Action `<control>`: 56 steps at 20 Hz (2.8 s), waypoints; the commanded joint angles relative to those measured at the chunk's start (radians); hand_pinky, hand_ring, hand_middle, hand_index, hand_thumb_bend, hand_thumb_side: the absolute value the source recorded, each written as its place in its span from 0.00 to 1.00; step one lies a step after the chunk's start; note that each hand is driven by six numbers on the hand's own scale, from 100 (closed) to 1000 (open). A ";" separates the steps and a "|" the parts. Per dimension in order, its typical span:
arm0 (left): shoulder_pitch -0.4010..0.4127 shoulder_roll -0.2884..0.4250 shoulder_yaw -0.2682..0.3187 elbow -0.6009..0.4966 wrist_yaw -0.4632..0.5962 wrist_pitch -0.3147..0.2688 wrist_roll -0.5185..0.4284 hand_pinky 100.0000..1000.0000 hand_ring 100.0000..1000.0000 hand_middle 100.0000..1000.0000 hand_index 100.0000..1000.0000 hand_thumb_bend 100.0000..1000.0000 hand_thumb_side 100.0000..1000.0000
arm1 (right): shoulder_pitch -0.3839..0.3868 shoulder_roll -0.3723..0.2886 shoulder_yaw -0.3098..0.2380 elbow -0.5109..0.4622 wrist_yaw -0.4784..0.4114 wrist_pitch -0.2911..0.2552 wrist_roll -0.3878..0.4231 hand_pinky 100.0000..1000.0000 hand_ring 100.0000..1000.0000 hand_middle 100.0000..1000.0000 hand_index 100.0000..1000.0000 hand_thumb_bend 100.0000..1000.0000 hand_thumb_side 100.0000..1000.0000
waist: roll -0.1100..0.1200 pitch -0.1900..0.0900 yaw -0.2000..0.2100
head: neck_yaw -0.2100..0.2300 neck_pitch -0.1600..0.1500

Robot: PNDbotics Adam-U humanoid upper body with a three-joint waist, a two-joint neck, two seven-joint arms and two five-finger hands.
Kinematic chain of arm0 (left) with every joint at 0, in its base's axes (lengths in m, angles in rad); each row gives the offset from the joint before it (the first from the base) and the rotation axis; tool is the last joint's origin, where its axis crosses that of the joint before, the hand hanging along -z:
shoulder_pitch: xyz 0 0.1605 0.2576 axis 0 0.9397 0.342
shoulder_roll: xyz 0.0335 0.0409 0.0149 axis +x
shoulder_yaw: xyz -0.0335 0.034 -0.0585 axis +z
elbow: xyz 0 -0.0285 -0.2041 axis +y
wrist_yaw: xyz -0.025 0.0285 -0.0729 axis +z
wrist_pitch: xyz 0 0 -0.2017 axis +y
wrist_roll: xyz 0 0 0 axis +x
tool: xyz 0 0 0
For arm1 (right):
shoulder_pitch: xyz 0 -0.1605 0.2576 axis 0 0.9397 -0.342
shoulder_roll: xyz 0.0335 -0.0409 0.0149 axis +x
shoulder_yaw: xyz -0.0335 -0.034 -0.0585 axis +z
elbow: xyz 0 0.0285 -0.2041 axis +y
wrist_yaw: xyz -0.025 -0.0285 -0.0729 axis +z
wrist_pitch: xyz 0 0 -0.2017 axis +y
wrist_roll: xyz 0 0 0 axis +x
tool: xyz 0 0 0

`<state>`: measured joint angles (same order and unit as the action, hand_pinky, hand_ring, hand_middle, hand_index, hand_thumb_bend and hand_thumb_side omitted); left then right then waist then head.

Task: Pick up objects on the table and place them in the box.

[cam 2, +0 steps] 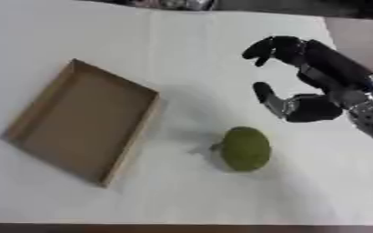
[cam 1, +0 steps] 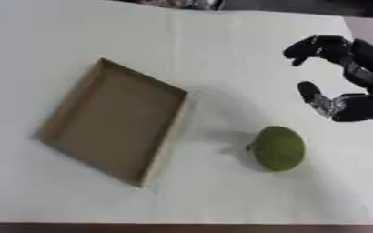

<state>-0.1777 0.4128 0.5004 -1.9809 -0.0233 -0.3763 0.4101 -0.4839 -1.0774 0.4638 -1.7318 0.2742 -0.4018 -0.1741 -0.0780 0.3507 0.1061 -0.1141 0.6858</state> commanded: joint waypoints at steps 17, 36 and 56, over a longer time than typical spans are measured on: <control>-0.006 0.056 -0.022 -0.019 0.018 -0.006 -0.034 0.68 0.70 0.65 0.80 0.00 0.58 | -0.019 -0.052 0.072 0.072 0.130 -0.150 -0.063 0.81 0.67 0.81 0.89 0.00 0.76 | -0.008 -0.031 0.019 | -0.021 0.015; -0.012 0.067 -0.031 -0.019 0.024 -0.006 -0.050 0.67 0.70 0.65 0.80 0.00 0.58 | -0.029 -0.040 0.128 0.129 0.183 -0.286 -0.084 0.84 0.68 0.80 0.87 0.00 0.83 | -0.021 -0.024 0.025 | -0.022 0.006; -0.016 0.067 -0.033 -0.019 0.031 -0.008 -0.061 0.67 0.70 0.65 0.80 0.00 0.58 | -0.042 -0.003 0.156 0.219 0.277 -0.373 -0.050 0.84 0.66 0.77 0.86 0.00 0.61 | -0.026 -0.016 0.036 | -0.034 0.002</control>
<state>-0.1862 0.4475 0.4637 -1.9809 0.0061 -0.3832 0.3520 -0.5149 -1.0580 0.6291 -1.5176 0.5431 -0.7702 -0.2308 -0.1077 0.3515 0.1424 -0.1437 0.6935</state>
